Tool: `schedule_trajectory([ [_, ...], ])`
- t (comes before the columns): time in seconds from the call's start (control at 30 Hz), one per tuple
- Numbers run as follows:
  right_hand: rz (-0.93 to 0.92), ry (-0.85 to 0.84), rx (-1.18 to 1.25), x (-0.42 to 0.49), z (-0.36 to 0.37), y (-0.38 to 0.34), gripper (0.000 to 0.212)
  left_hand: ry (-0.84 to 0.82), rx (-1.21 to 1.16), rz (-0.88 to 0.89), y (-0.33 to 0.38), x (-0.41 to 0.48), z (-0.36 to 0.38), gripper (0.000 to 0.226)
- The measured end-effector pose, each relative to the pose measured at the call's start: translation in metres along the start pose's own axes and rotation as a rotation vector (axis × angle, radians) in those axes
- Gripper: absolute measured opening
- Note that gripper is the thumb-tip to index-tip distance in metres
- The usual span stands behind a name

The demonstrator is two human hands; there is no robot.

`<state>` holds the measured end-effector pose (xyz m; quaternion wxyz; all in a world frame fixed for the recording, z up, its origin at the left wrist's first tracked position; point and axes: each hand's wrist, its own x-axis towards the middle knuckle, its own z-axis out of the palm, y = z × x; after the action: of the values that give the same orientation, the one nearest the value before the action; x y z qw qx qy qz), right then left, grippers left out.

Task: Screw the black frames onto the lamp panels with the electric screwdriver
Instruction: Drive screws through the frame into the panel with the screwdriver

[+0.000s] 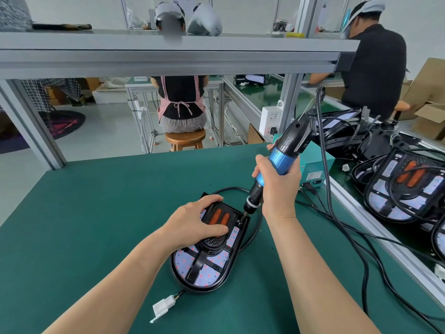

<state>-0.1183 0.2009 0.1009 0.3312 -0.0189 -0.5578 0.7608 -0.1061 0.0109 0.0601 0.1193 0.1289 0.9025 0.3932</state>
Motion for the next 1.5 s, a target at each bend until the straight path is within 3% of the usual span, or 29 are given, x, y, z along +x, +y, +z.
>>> schedule_trajectory([
  [0.27, -0.009, 0.129, -0.038, 0.002, 0.003, 0.005, 0.020, 0.021, 0.003, 0.017, 0.000, 0.001, 0.001, 0.066],
  [0.67, 0.026, -0.092, -0.009, -0.004, 0.002, 0.006, 0.023, -0.005, -0.013, 0.007, -0.005, 0.001, 0.003, 0.067],
  [1.13, -0.029, -0.005, 0.181, -0.001, -0.016, -0.023, 0.022, -0.053, 0.025, 0.000, 0.008, -0.004, -0.005, 0.066],
  [1.33, 0.035, 0.126, 0.327, 0.008, -0.035, -0.037, 0.024, -0.070, 0.040, -0.006, 0.014, -0.006, -0.005, 0.068],
  [1.5, 0.188, 0.321, 0.499, 0.015, -0.079, -0.031, 0.019, -0.122, 0.234, -0.008, 0.012, -0.007, -0.011, 0.078],
])
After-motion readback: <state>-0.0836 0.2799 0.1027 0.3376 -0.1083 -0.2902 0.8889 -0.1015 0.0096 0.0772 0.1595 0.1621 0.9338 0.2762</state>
